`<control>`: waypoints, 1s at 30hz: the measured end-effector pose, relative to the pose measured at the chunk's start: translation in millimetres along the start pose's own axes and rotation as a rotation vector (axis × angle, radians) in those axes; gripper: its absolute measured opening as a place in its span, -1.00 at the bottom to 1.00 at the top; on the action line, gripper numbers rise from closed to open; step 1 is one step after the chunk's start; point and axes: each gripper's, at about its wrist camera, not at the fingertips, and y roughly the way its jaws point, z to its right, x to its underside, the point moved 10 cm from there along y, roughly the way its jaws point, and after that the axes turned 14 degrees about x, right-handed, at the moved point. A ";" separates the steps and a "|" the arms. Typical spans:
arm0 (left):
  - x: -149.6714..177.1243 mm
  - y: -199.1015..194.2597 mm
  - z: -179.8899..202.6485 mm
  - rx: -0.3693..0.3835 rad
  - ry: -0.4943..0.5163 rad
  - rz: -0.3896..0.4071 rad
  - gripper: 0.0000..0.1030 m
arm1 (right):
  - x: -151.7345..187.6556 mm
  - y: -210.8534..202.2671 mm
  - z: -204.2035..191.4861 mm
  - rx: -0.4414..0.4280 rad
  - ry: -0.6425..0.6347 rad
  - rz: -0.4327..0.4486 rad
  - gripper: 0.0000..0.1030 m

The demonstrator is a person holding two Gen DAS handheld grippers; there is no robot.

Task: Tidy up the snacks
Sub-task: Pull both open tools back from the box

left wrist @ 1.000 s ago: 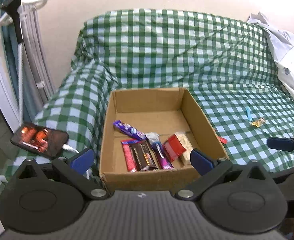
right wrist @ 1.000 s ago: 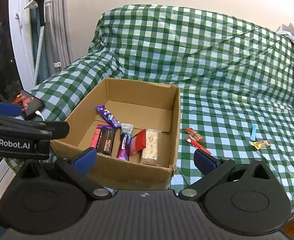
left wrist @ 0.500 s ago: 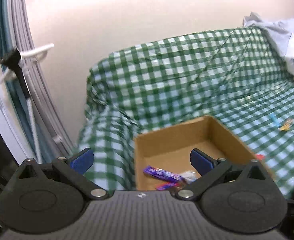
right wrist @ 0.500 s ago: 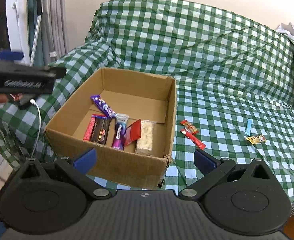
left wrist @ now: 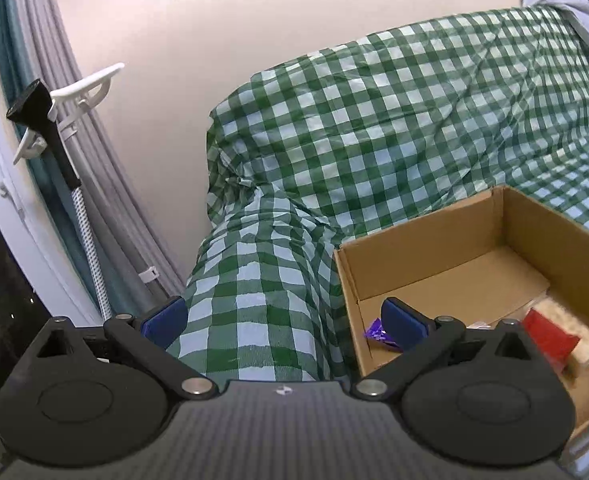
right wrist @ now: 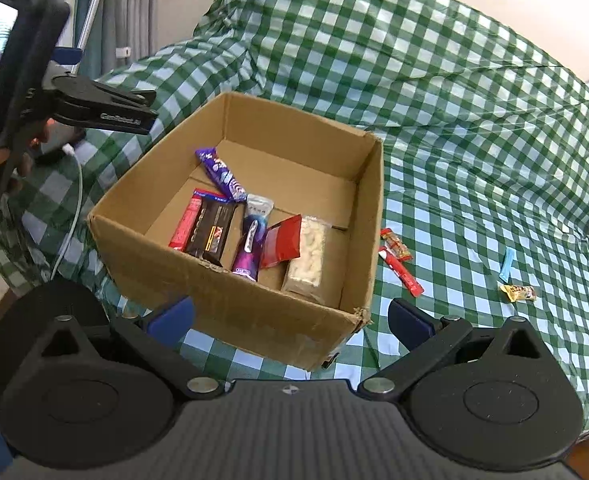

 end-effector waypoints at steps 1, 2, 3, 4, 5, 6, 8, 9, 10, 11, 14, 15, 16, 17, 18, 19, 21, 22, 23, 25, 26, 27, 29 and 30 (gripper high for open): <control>2.2 3.1 0.6 -0.003 0.008 -0.005 1.00 | -0.2 1.0 -1.8 0.000 -0.006 -0.003 0.99; 5.6 7.2 1.4 -0.003 0.012 -0.016 1.00 | -0.2 2.2 -3.5 0.000 -0.013 -0.007 0.99; 8.8 11.7 1.4 -0.001 0.011 -0.028 1.00 | 0.0 3.4 -5.0 0.002 -0.020 -0.011 0.99; 12.0 16.0 1.0 0.001 0.006 -0.038 1.00 | 0.5 4.8 -5.1 0.002 -0.026 -0.013 0.99; 15.3 19.5 0.6 0.002 0.001 -0.045 1.00 | 0.7 6.0 -6.0 0.003 -0.030 -0.017 0.99; 17.8 22.6 -0.5 -0.001 -0.003 -0.052 1.00 | 1.0 7.3 -6.8 0.003 -0.033 -0.022 0.99; 22.8 28.5 -2.2 0.000 -0.008 -0.068 1.00 | 1.2 9.6 -7.9 0.004 -0.036 -0.029 0.99; 24.4 31.7 -3.0 0.001 -0.006 -0.074 1.00 | 1.2 10.4 -7.9 0.009 -0.036 -0.032 0.99; 25.4 34.4 -3.7 -0.001 -0.002 -0.078 1.00 | 1.3 11.1 -8.5 0.008 -0.038 -0.034 0.99; 25.3 35.7 -3.9 -0.002 0.001 -0.077 1.00 | 1.5 11.8 -9.3 0.007 -0.042 -0.036 0.99; 23.7 40.1 -5.2 0.001 0.002 -0.078 1.00 | 2.5 13.6 -9.6 0.005 -0.048 -0.040 0.99; 23.1 41.0 -5.8 0.001 0.000 -0.083 1.00 | 2.9 14.1 -8.8 0.004 -0.048 -0.041 0.99; 22.5 40.9 -7.1 -0.002 -0.006 -0.087 1.00 | 2.8 14.2 -8.3 0.005 -0.047 -0.040 0.99; 21.0 38.9 -8.0 -0.003 -0.015 -0.084 1.00 | 2.7 14.2 -7.0 0.005 -0.046 -0.039 0.99; 19.8 35.4 -8.5 -0.004 -0.026 -0.080 1.00 | 2.3 13.9 -6.3 0.006 -0.042 -0.037 0.99; 18.2 31.1 -9.2 -0.005 -0.036 -0.078 1.00 | 2.0 13.6 -6.0 0.007 -0.038 -0.035 0.99; 14.3 19.6 -8.7 -0.003 -0.063 -0.072 1.00 | 1.4 12.8 -4.7 0.006 -0.028 -0.031 0.99; 12.1 13.9 -8.0 0.000 -0.076 -0.070 1.00 | 1.4 12.1 -4.5 0.005 -0.024 -0.029 0.99; 10.4 7.3 -6.2 0.006 -0.092 -0.069 1.00 | 1.5 11.4 -4.4 0.003 -0.020 -0.027 0.99; 7.4 -5.7 -2.2 0.023 -0.135 -0.075 1.00 | 0.9 7.6 -3.6 0.001 -0.009 -0.015 0.99; 5.2 -14.0 0.1 0.030 -0.163 -0.073 1.00 | 0.3 5.1 -2.7 0.000 -0.002 -0.006 0.99; 2.4 -22.9 2.6 0.034 -0.191 -0.068 1.00 | -0.3 2.3 -0.6 -0.001 0.006 0.004 0.99; -6.0 -42.5 9.8 0.053 -0.236 -0.049 1.00 | -1.6 -2.6 5.3 0.006 0.031 0.021 0.99; -10.6 -51.5 15.0 0.069 -0.255 -0.039 1.00 | -2.0 -4.9 10.0 0.009 0.047 0.029 0.99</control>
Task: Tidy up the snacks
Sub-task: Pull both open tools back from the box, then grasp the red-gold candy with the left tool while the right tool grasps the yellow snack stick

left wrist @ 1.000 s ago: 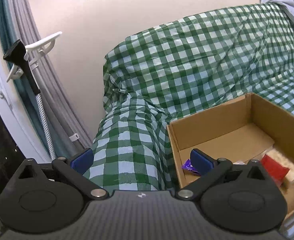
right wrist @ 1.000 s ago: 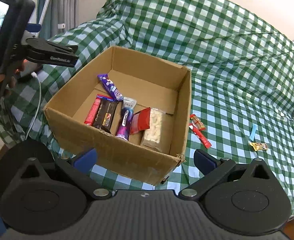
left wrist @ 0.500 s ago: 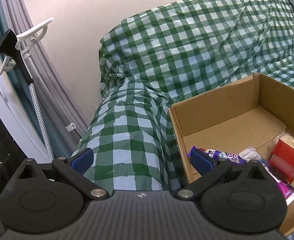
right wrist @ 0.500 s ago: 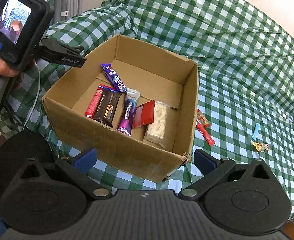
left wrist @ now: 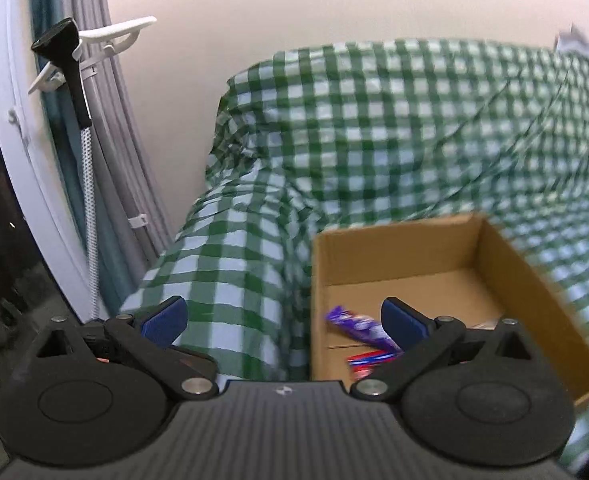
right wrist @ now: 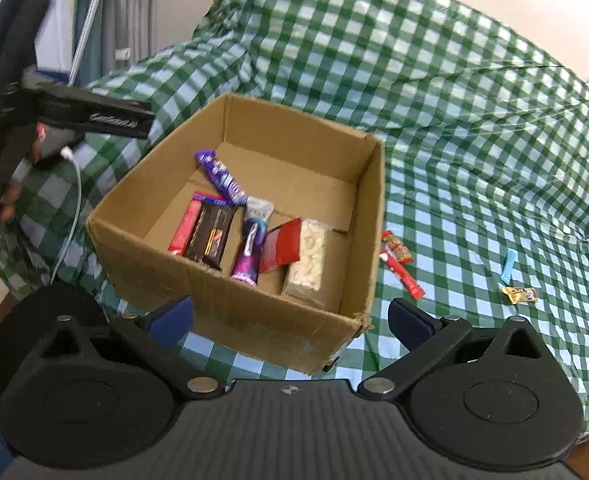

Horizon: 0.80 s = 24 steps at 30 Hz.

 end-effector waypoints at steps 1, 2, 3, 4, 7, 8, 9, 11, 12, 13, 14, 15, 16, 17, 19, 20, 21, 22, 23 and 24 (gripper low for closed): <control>-3.4 -9.3 8.2 0.022 -0.016 0.006 1.00 | -0.4 -2.0 4.4 0.005 0.016 0.007 0.99; -6.7 -16.3 16.0 0.041 -0.025 0.008 1.00 | -0.8 -3.9 10.1 0.011 0.033 0.016 0.99; -10.5 -22.7 23.9 0.062 -0.034 0.011 1.00 | -0.8 -6.0 17.0 0.018 0.053 0.026 0.99; -14.7 -28.6 32.4 0.082 -0.042 0.015 1.00 | -0.4 -7.4 23.8 0.025 0.070 0.034 0.99; -28.8 -40.2 61.6 0.145 -0.049 0.012 1.00 | 5.4 -11.4 51.0 0.051 0.136 0.053 0.99; -32.4 -41.4 71.9 0.168 -0.047 0.003 1.00 | 8.6 -11.3 62.0 0.062 0.162 0.055 0.99; -36.4 -41.8 82.1 0.192 -0.045 -0.008 1.00 | 11.9 -10.5 72.6 0.070 0.187 0.055 0.99; -43.3 -39.5 104.9 0.238 -0.040 -0.035 1.00 | 19.7 -7.3 97.9 0.096 0.240 0.059 0.99; -45.8 -37.0 116.1 0.256 -0.038 -0.052 1.00 | 24.0 -4.6 111.6 0.113 0.266 0.061 0.99; -47.8 -33.1 128.1 0.273 -0.040 -0.072 1.00 | 29.1 -1.3 124.5 0.130 0.290 0.061 0.99; -49.7 -28.7 139.4 0.289 -0.044 -0.093 1.00 | 34.7 3.0 138.8 0.148 0.317 0.057 0.99; -51.0 -24.1 150.8 0.304 -0.049 -0.113 1.00 | 40.1 8.1 154.0 0.165 0.344 0.052 0.99; -53.2 -18.5 164.7 0.319 -0.053 -0.135 1.00 | 43.5 11.0 167.8 0.182 0.366 0.047 0.99; -54.8 -12.5 174.6 0.328 -0.056 -0.150 1.00 | 47.5 14.6 183.8 0.204 0.391 0.043 0.99; -58.9 2.4 200.7 0.342 -0.049 -0.181 1.00 | 54.0 23.0 215.8 0.237 0.445 0.034 0.99; -60.0 9.2 213.5 0.351 -0.045 -0.196 1.00 | 57.8 28.1 228.4 0.244 0.467 0.024 0.99; -61.3 16.9 227.5 0.364 -0.041 -0.215 1.00 | 60.8 33.9 242.9 0.251 0.492 0.014 0.99; -63.4 26.0 242.1 0.384 -0.041 -0.238 1.00 | 63.8 40.2 256.5 0.257 0.516 0.005 0.99; -64.5 37.8 257.2 0.410 -0.047 -0.270 1.00 | 66.2 46.5 267.5 0.262 0.536 -0.002 0.99; -64.9 50.0 273.4 0.438 -0.059 -0.312 1.00 | 69.6 52.4 279.1 0.267 0.557 -0.011 0.99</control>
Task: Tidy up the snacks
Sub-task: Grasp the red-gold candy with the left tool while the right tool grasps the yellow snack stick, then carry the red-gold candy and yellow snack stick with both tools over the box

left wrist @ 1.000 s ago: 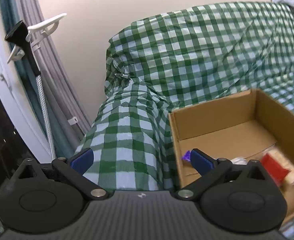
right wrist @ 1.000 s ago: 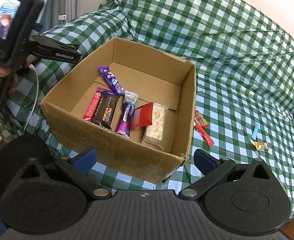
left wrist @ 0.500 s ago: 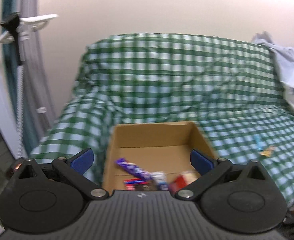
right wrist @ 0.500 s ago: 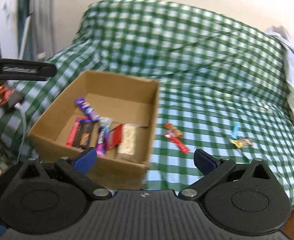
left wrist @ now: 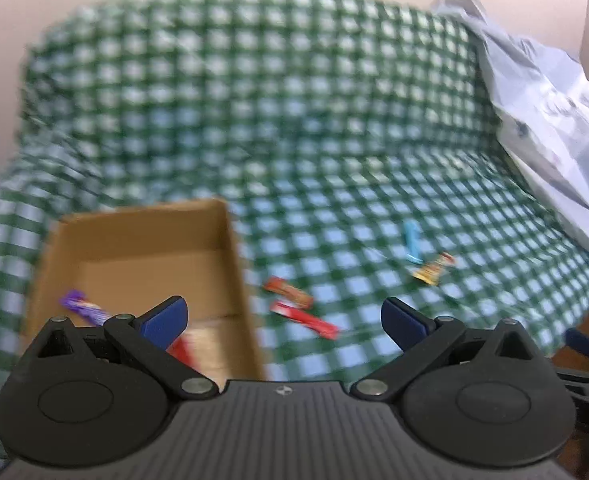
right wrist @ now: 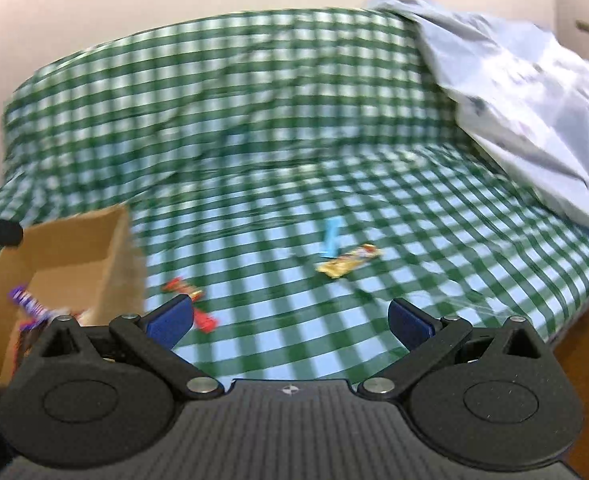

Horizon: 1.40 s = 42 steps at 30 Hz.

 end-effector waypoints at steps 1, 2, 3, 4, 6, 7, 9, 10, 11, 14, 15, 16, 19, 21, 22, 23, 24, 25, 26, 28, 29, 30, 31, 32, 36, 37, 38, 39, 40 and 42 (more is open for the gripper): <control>-4.5 18.5 8.9 0.037 -0.022 -0.038 1.00 | -2.9 10.4 8.8 0.009 0.019 -0.011 0.99; -9.2 36.9 14.2 0.066 -0.045 -0.070 1.00 | -5.3 20.1 14.2 0.019 0.034 -0.024 0.99; -12.9 56.4 20.1 0.083 -0.070 -0.103 1.00 | -7.8 30.1 17.3 0.025 0.045 -0.037 0.99; -15.8 74.2 22.7 0.088 -0.092 -0.131 1.00 | -9.7 42.2 20.7 0.031 0.055 -0.051 0.99; -20.8 111.8 26.9 0.090 -0.131 -0.179 1.00 | -12.2 66.0 21.4 0.044 0.069 -0.082 0.99; -22.5 130.9 26.8 0.086 -0.147 -0.202 1.00 | -13.5 78.4 18.6 0.049 0.074 -0.098 0.99; -24.9 168.2 22.7 0.079 -0.184 -0.232 1.00 | -15.4 108.2 13.6 0.063 0.087 -0.134 0.99; -25.4 187.8 17.5 0.069 -0.207 -0.241 1.00 | -16.0 123.4 9.5 0.071 0.095 -0.151 0.99; -26.3 203.4 9.6 0.048 -0.226 -0.249 1.00 | -17.4 137.5 4.2 0.076 0.102 -0.170 0.99; -19.4 246.4 -14.4 -0.015 -0.291 -0.284 1.00 | -19.5 185.8 11.2 0.083 0.132 -0.223 0.99; -15.4 256.8 -22.2 -0.030 -0.315 -0.299 1.00 | -21.7 200.4 12.3 0.085 0.145 -0.241 0.99; -11.9 267.6 -29.6 -0.043 -0.340 -0.316 1.00 | -23.3 217.5 11.1 0.078 0.158 -0.259 0.99; -2.9 292.7 -48.4 -0.066 -0.393 -0.329 1.00 | -29.2 259.3 4.9 0.082 0.178 -0.299 0.99; 1.8 306.2 -58.8 -0.071 -0.424 -0.339 1.00 | -32.7 285.9 1.1 0.091 0.182 -0.322 0.99; 4.8 311.7 -64.2 -0.077 -0.445 -0.344 1.00 | -35.8 297.9 -0.2 0.100 0.183 -0.326 0.99; 7.9 316.9 -70.7 -0.087 -0.466 -0.349 1.00 | -36.2 307.2 -1.7 0.105 0.179 -0.320 0.99; 11.1 321.9 -77.9 -0.104 -0.488 -0.354 1.00 | -35.4 316.2 -3.5 0.115 0.171 -0.315 0.99; 15.3 325.1 -83.1 -0.109 -0.511 -0.361 1.00 | -33.9 322.9 -4.1 0.127 0.164 -0.313 0.99; 19.6 329.8 -85.9 -0.097 -0.538 -0.376 1.00 | -32.1 330.1 -5.1 0.137 0.153 -0.314 0.99; 22.6 332.6 -86.4 -0.103 -0.551 -0.374 1.00 | -23.5 343.1 -7.5 0.153 0.134 -0.341 0.99; 21.9 333.6 -85.4 -0.103 -0.544 -0.370 1.00 | -19.4 347.6 -6.9 0.156 0.130 -0.360 0.99; 22.2 334.0 -84.4 -0.104 -0.536 -0.370 1.00 | -15.6 349.5 -6.5 0.158 0.128 -0.371 0.99; 21.9 334.4 -84.7 -0.104 -0.535 -0.372 1.00 | -14.4 350.9 -7.6 0.165 0.112 -0.358 0.99; 21.0 335.8 -85.7 -0.104 -0.546 -0.375 1.00 | -14.1 351.4 -9.4 0.171 0.084 -0.343 0.99; 9.6 328.8 -95.2 -0.084 -0.638 -0.345 0.46 | -14.4 356.3 -14.4 0.207 0.026 -0.328 0.89; 5.0 328.0 -97.4 -0.074 -0.637 -0.344 -0.09 | -15.8 353.8 -13.6 0.230 0.002 -0.309 0.63; 2.4 328.0 -99.3 -0.062 -0.635 -0.352 -0.41 | -18.0 349.9 -14.2 0.220 -0.011 -0.280 0.18; 1.0 327.9 -101.0 -0.046 -0.637 -0.352 -0.60 | -19.5 346.4 -16.3 0.199 -0.023 -0.260 -0.35; 1.6 325.7 -102.6 -0.054 -0.635 -0.348 -0.61 | -19.8 344.7 -15.5 0.199 -0.036 -0.255 -0.51; 2.2 320.8 -103.9 -0.083 -0.592 -0.339 -0.63 | -18.7 342.3 -13.0 0.191 -0.040 -0.249 -0.71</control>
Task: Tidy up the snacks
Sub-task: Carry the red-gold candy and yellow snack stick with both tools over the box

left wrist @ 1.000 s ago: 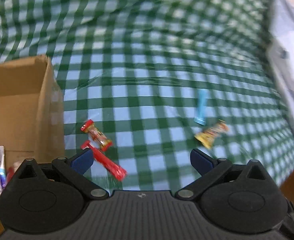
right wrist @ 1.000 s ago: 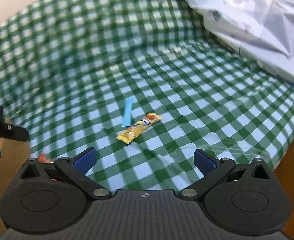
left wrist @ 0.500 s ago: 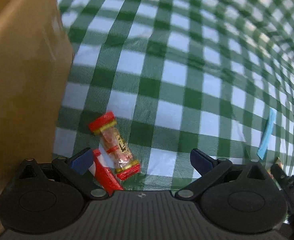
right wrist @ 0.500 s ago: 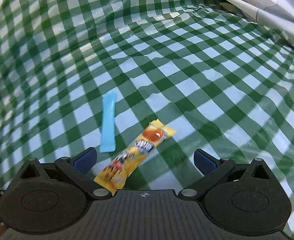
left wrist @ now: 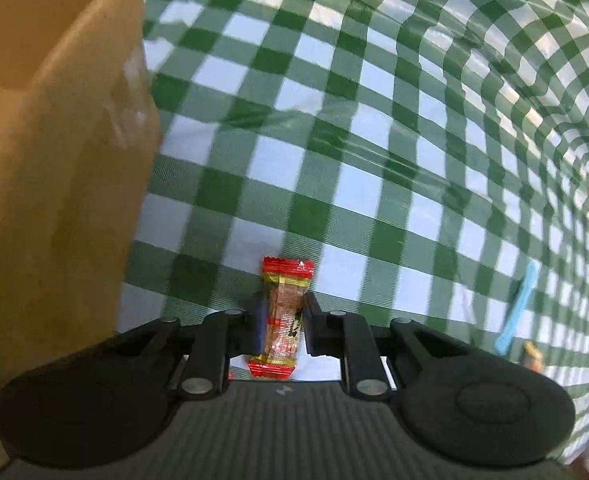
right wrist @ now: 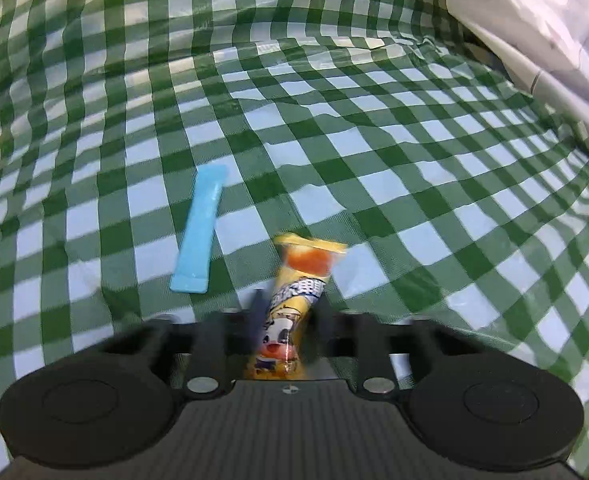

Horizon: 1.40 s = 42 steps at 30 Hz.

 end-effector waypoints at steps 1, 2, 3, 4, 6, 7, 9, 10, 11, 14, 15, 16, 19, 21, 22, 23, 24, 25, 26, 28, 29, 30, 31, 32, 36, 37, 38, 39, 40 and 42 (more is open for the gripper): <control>2.5 -1.5 1.3 -0.001 0.022 0.000 -0.64 | 1.6 -1.0 2.7 -0.007 0.011 0.000 -0.71; 5.6 -3.4 2.9 0.002 0.041 -0.001 -0.64 | 3.3 -2.2 6.9 -0.004 0.024 -0.004 -0.71; 8.7 -4.1 4.5 0.002 0.056 -0.002 -0.65 | 4.2 -4.6 10.7 -0.001 0.034 -0.004 -0.71; 11.5 -7.8 5.8 0.004 0.068 0.002 -0.65 | 3.9 -7.9 15.1 -0.002 0.047 0.004 -0.71; 17.0 -16.7 8.0 0.014 0.104 0.017 -0.65 | 4.4 -19.9 23.3 -0.009 0.068 0.034 -0.71; 20.5 -25.1 12.0 0.023 0.130 0.030 -0.65 | 3.4 -27.0 26.5 -0.019 0.080 0.050 -0.71; 27.5 -37.8 20.2 0.046 0.167 0.047 -0.65 | 2.8 -42.6 31.9 -0.039 0.100 0.080 -0.71; 30.6 -43.4 26.9 0.057 0.184 0.053 -0.65 | 3.0 -51.1 34.5 -0.043 0.107 0.095 -0.71; 36.0 -52.0 32.4 0.066 0.203 0.062 -0.66 | 2.7 -60.5 36.8 -0.049 0.111 0.112 -0.71; 53.3 -79.7 45.2 0.086 0.269 0.086 -0.66 | 5.5 -90.6 42.4 -0.086 0.133 0.143 -0.71; 59.1 -88.6 47.9 0.092 0.289 0.094 -0.66 | 8.1 -101.6 43.7 -0.101 0.142 0.146 -0.71; 66.2 -99.4 49.4 0.099 0.308 0.100 -0.66 | 10.9 -111.8 44.8 -0.115 0.146 0.151 -0.71; 83.4 -127.8 45.9 0.116 0.322 0.114 -0.66 | 23.2 -147.9 46.1 -0.160 0.152 0.170 -0.71; 94.1 -149.4 39.4 0.129 0.324 0.129 -0.66 | 33.1 -175.6 40.0 -0.199 0.150 0.178 -0.71; 98.7 -161.0 34.5 0.131 0.324 0.139 -0.66 | 37.7 -191.0 34.3 -0.218 0.143 0.183 -0.71; 103.2 -172.5 28.4 0.129 0.324 0.149 -0.66 | 42.3 -205.3 28.0 -0.234 0.135 0.187 -0.71; 107.6 -183.8 22.3 0.128 0.326 0.159 -0.66 | 47.2 -221.1 21.2 -0.251 0.121 0.193 -0.71; 112.4 -196.1 15.4 0.128 0.325 0.171 -0.66 | 52.7 -237.3 14.4 -0.266 0.106 0.203 -0.71; 117.3 -208.6 7.7 0.127 0.323 0.180 -0.66 | 56.9 -252.4 8.4 -0.276 0.092 0.211 -0.71; 125.9 -230.8 -11.2 0.120 0.321 0.194 -0.66 | 67.1 -280.2 -4.1 -0.306 0.060 0.220 -0.71; 130.8 -241.2 -20.9 0.112 0.321 0.200 -0.66 | 72.6 -293.3 -10.5 -0.322 0.046 0.219 -0.71; 135.6 -250.8 -31.9 0.102 0.320 0.207 -0.66 | 78.2 -306.2 -16.8 -0.340 0.033 0.218 -0.71; 140.0 -259.9 -43.2 0.092 0.316 0.211 -0.66 | 83.8 -319.4 -22.3 -0.357 0.020 0.219 -0.71; 144.5 -267.3 -53.1 0.085 0.314 0.211 -0.66 | 91.6 -327.8 -25.5 -0.372 0.002 0.223 -0.71; 161.5 -296.5 -94.7 0.061 0.300 0.223 -0.66 | 123.6 -360.2 -44.3 -0.430 -0.079 0.230 -0.71; 165.8 -303.8 -104.0 0.058 0.296 0.230 -0.66 | 130.3 -367.1 -49.9 -0.439 -0.096 0.230 -0.71; 170.3 -311.6 -113.9 0.054 0.291 0.238 -0.66 | 137.7 -375.4 -55.4 -0.449 -0.112 0.233 -0.71; 175.0 -318.9 -123.7 0.050 0.285 0.244 -0.66 | 145.0 -383.0 -61.3 -0.462 -0.132 0.236 -0.71; 179.5 -325.8 -133.1 0.051 0.279 0.250 -0.66 | 151.7 -389.3 -67.2 -0.470 -0.152 0.239 -0.71; 186.6 -336.4 -149.3 0.050 0.267 0.259 -0.66 | 164.8 -400.4 -77.8 -0.476 -0.191 0.243 -0.71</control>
